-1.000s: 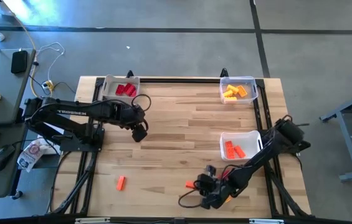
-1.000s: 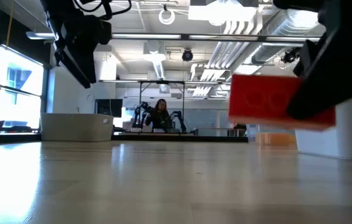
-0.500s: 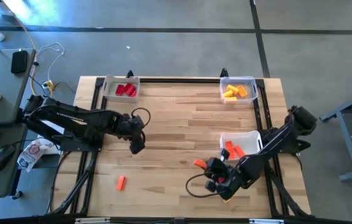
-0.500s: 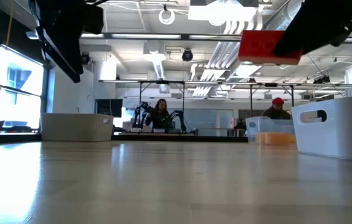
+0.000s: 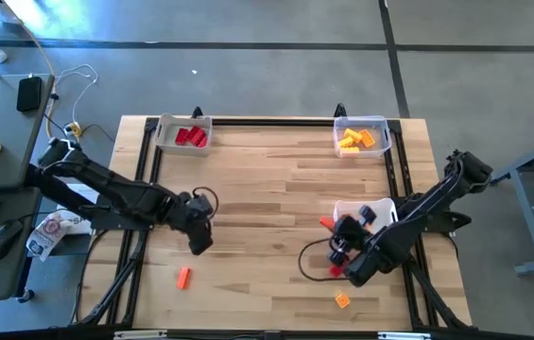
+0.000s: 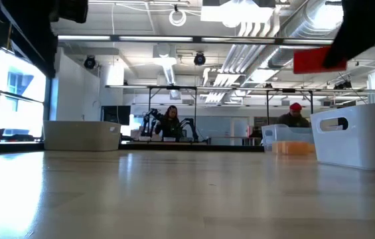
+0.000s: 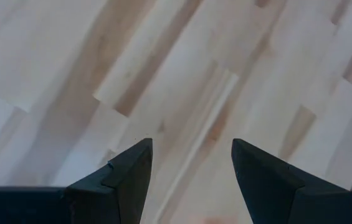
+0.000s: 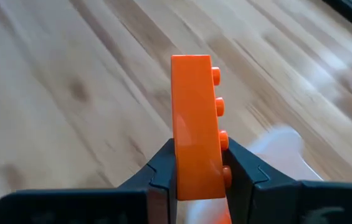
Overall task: Sort & place blocks by color
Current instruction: Put the orange game piece into the white bin
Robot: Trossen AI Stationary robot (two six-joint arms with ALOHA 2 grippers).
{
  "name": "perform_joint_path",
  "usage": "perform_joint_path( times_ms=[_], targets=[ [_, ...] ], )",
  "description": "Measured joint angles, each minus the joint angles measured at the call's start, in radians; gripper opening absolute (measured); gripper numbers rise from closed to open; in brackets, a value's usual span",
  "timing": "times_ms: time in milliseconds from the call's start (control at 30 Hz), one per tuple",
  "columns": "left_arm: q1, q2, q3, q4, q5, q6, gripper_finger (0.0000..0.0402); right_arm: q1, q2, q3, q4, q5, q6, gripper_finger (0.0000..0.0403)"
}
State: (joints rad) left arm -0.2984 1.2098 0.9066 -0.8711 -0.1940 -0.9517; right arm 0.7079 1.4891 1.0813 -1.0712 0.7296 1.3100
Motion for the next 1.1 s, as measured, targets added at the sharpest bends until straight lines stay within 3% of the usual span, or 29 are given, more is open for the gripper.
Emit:
perform_joint_path(
  times_ms=[300, 533, 800, 933, 1100],
  targets=[
    [-0.136, 0.0, 0.0, 0.0, -0.001, -0.152, 0.0207, -0.001, 0.0, 0.0, -0.283, -0.211, 0.256, 0.0067],
    [-0.212, 0.0, 0.0, 0.0, -0.053, -0.228, 0.0207, -0.001, 0.0, 0.0, -0.372, -0.328, 0.315, 0.0067],
    [-0.215, 0.0, 0.0, -0.02, -0.142, -0.231, 0.0207, -0.001, 0.0, 0.0, -0.491, -0.503, 0.334, 0.0067],
    [-0.204, 0.0, 0.0, -0.079, -0.225, -0.201, 0.0207, -0.001, 0.0, 0.0, -0.499, -0.515, 0.332, 0.0067],
    [-0.15, 0.0, 0.0, -0.127, -0.329, -0.097, 0.0207, -0.004, 0.002, 0.0, -0.496, -0.444, 0.402, 0.0075]
  ],
)
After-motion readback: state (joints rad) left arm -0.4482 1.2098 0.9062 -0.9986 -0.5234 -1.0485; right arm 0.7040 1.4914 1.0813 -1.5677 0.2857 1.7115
